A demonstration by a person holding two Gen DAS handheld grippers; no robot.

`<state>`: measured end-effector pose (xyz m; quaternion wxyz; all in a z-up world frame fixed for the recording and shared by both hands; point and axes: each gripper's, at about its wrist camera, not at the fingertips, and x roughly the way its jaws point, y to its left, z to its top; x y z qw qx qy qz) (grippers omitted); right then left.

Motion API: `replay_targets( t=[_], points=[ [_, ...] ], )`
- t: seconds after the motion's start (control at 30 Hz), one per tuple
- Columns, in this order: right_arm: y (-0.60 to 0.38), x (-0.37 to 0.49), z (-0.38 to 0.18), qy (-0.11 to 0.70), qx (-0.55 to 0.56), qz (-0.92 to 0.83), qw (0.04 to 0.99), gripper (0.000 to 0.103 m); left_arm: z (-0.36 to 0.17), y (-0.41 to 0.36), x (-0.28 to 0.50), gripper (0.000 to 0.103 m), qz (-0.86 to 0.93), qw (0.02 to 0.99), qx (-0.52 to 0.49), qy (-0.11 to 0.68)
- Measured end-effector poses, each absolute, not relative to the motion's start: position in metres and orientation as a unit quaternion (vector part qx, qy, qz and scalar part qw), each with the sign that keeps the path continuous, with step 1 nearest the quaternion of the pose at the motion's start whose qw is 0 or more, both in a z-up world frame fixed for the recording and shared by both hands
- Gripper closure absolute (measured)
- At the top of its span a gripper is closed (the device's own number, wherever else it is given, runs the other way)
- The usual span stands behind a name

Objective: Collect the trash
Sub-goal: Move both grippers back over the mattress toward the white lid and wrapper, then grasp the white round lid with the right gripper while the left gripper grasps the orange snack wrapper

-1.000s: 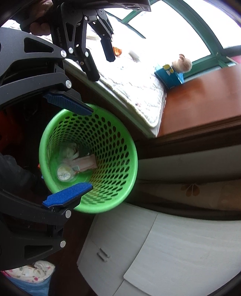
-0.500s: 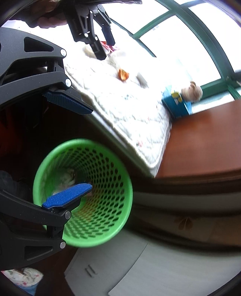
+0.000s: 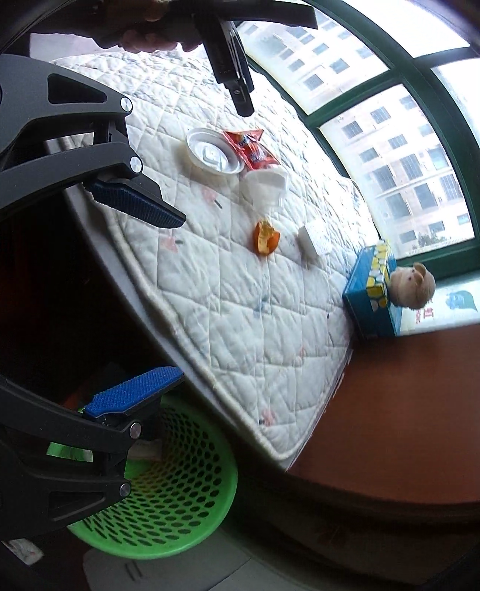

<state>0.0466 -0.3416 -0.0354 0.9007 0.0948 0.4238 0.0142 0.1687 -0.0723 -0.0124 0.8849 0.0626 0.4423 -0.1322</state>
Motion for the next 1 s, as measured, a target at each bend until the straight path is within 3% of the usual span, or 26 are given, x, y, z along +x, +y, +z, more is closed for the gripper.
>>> replay_targets(
  t=[0.47,1.0],
  points=[
    [-0.213,0.105,-0.066,0.46,0.027,0.135,0.877,0.018,-0.021,0.015,0.198,0.028,-0.081,0.884,0.002,0.46],
    [-0.143,0.161,-0.112,0.496,-0.036,0.161,0.853,0.012,-0.034,0.047,0.218,0.028,-0.067,0.88,-0.018,0.47]
  ],
)
